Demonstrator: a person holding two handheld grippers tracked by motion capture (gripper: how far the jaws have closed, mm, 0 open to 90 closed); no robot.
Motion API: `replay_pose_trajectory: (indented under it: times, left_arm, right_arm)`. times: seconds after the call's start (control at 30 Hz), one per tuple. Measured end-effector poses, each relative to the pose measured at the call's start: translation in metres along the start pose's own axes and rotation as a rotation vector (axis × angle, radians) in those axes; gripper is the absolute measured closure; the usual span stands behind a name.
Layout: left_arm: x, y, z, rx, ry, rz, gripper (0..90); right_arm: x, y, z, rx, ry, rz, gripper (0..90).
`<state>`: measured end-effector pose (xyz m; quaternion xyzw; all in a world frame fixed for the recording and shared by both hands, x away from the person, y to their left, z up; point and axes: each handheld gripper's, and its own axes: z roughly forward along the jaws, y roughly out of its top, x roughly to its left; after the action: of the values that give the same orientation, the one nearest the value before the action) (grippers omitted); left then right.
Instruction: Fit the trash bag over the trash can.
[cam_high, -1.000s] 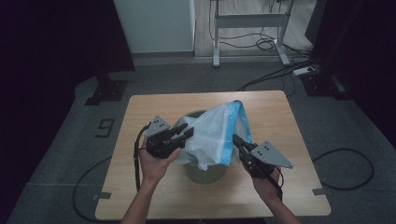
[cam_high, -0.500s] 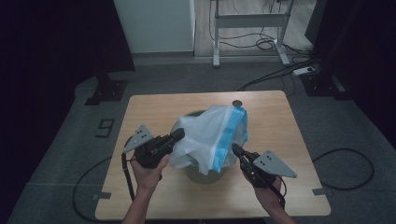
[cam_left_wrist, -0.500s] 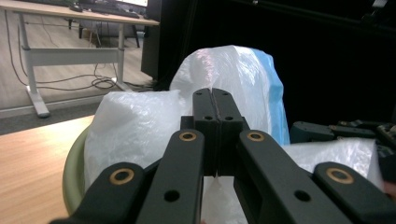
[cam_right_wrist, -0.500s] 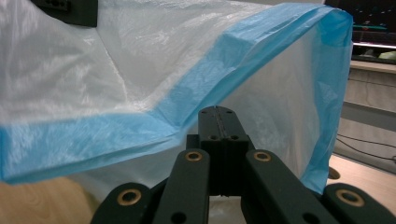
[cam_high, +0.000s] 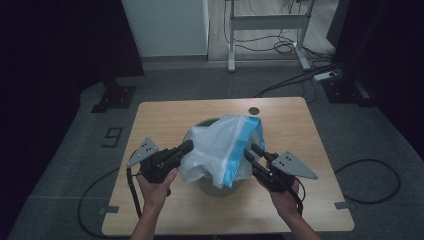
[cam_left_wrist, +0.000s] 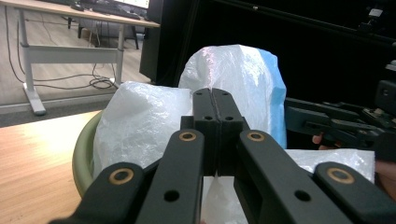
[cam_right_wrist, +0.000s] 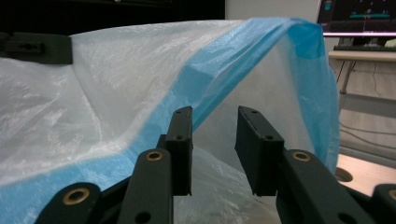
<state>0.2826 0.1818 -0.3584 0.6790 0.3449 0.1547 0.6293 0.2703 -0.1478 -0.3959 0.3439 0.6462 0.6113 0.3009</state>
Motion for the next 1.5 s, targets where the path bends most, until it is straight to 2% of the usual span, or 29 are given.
replay_pose_trajectory:
  times: [0.13, 0.37, 0.7, 0.77, 0.83, 0.97, 1.1, 1.2, 1.37, 1.5]
  left_arm:
    - [0.001, 0.000, -0.001, -0.002, -0.002, -0.004, 89.9]
    - [0.003, -0.001, -0.002, -0.005, -0.009, -0.007, 89.8]
    - [0.004, -0.002, 0.000, -0.006, -0.012, -0.017, 89.6]
    - [0.005, -0.002, 0.000, -0.005, -0.015, -0.018, 89.6]
    - [0.005, -0.003, 0.000, -0.004, -0.016, -0.017, 89.6]
    - [0.004, -0.003, 0.000, -0.005, -0.018, -0.020, 89.5]
    - [0.006, -0.003, 0.000, -0.006, -0.020, -0.022, 89.6]
    - [0.007, -0.003, 0.000, -0.009, -0.020, -0.023, 89.5]
    - [0.009, -0.004, 0.000, -0.008, -0.017, -0.029, 89.7]
    - [0.012, -0.002, 0.001, -0.013, 0.004, -0.027, 89.8]
  right_arm:
    - [-0.001, -0.002, 0.009, 0.024, -0.029, -0.001, 65.4]
    - [-0.005, -0.002, 0.016, 0.032, -0.040, 0.009, 64.1]
    - [-0.001, 0.006, 0.020, 0.029, 0.012, 0.051, 59.5]
    - [0.002, 0.009, 0.018, 0.018, 0.013, 0.034, 59.4]
    - [0.004, 0.011, 0.018, 0.031, -0.001, 0.019, 58.8]
    - [0.000, 0.013, 0.022, 0.045, -0.026, 0.026, 57.7]
    - [-0.003, 0.014, 0.029, 0.043, -0.032, 0.039, 56.1]
    - [-0.003, 0.014, 0.033, 0.037, -0.023, 0.045, 61.5]
    - [-0.005, 0.013, 0.039, 0.048, -0.005, 0.054, 85.8]
    - [-0.006, 0.013, 0.035, 0.036, 0.008, 0.024, 88.9]
